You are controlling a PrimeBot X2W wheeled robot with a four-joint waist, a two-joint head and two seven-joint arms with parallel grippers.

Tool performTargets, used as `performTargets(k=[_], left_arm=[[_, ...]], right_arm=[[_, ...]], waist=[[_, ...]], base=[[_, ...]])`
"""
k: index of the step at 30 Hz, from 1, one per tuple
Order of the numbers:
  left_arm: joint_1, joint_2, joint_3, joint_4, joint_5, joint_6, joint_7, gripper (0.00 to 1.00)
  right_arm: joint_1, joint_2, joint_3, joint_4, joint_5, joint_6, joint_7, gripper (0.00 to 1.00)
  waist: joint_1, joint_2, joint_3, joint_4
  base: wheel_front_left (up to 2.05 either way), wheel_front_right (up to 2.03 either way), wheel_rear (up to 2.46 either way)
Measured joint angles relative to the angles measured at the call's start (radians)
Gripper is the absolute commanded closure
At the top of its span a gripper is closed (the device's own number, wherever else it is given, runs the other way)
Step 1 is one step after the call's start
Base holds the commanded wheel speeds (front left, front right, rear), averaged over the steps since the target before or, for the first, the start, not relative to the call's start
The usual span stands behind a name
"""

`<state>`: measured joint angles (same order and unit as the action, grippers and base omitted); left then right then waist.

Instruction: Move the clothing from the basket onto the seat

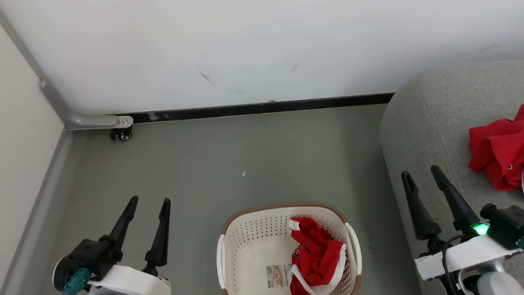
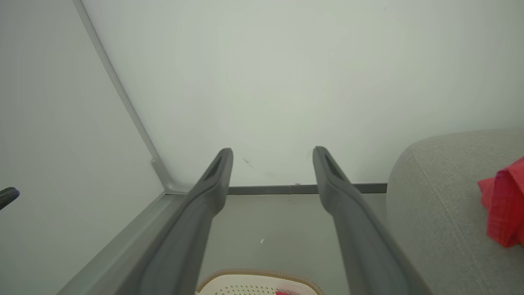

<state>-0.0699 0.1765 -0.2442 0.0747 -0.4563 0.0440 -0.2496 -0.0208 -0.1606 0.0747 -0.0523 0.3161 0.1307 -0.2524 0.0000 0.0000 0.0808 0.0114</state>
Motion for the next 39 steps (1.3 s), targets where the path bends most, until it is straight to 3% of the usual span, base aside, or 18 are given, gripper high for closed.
performTargets(k=[24, 39], left_arm=[[-0.082, -0.003, -0.070, 0.050, 0.019, -0.060, 0.012, 0.00], [-0.176, -0.002, -0.110, 0.111, 0.031, -0.092, 0.048, 0.00]], right_arm=[[-0.011, -0.002, -0.035, -0.024, -0.008, 0.000, 0.000, 0.00], [-0.120, -0.011, -0.046, -0.041, -0.009, 0.000, 0.000, 0.00]], waist=[[0.0000, 0.0000, 0.113, -0.054], [0.0000, 0.0000, 0.231, -0.107]], base=[[0.00, 0.00, 0.00], [0.00, 0.00, 0.00]])
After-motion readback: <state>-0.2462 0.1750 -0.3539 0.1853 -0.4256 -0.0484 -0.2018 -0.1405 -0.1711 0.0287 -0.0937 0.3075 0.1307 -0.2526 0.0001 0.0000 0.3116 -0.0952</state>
